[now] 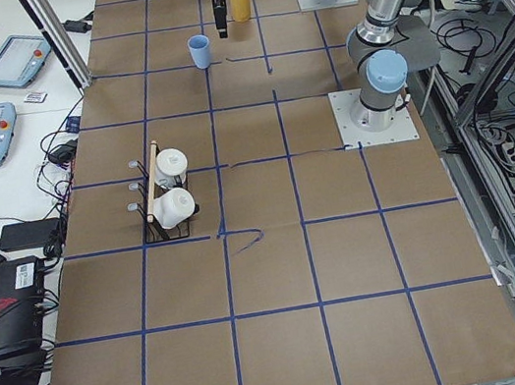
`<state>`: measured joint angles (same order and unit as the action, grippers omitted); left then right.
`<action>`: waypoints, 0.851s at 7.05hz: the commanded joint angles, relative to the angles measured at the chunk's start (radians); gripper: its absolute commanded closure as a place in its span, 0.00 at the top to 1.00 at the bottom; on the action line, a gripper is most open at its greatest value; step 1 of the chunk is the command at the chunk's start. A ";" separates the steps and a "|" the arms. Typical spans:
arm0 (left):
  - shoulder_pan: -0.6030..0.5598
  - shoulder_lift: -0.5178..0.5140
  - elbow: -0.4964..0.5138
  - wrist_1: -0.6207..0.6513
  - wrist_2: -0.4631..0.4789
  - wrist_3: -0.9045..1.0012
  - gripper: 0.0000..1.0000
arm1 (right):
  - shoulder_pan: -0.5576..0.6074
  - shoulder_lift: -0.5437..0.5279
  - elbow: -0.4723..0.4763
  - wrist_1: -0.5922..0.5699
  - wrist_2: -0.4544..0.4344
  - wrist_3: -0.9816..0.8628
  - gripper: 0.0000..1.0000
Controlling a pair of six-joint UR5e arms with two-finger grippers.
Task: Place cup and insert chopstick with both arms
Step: 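Lift the pink straw with the right gripper over the light blue cup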
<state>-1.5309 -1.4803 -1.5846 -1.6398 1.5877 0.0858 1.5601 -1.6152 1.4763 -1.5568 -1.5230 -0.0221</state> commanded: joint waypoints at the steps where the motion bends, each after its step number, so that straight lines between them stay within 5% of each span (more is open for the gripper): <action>1: 0.000 0.000 0.002 0.000 -0.002 0.000 1.00 | 0.151 0.049 0.004 -0.153 0.021 0.159 0.00; 3: 0.000 0.000 0.000 -0.002 0.000 0.000 1.00 | 0.289 0.160 0.004 -0.341 0.007 0.282 0.00; 6: 0.000 0.000 0.002 0.000 -0.002 0.000 1.00 | 0.368 0.224 0.007 -0.399 -0.040 0.375 0.00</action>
<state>-1.5309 -1.4803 -1.5839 -1.6406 1.5863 0.0859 1.8970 -1.4141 1.4819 -1.9334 -1.5351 0.3116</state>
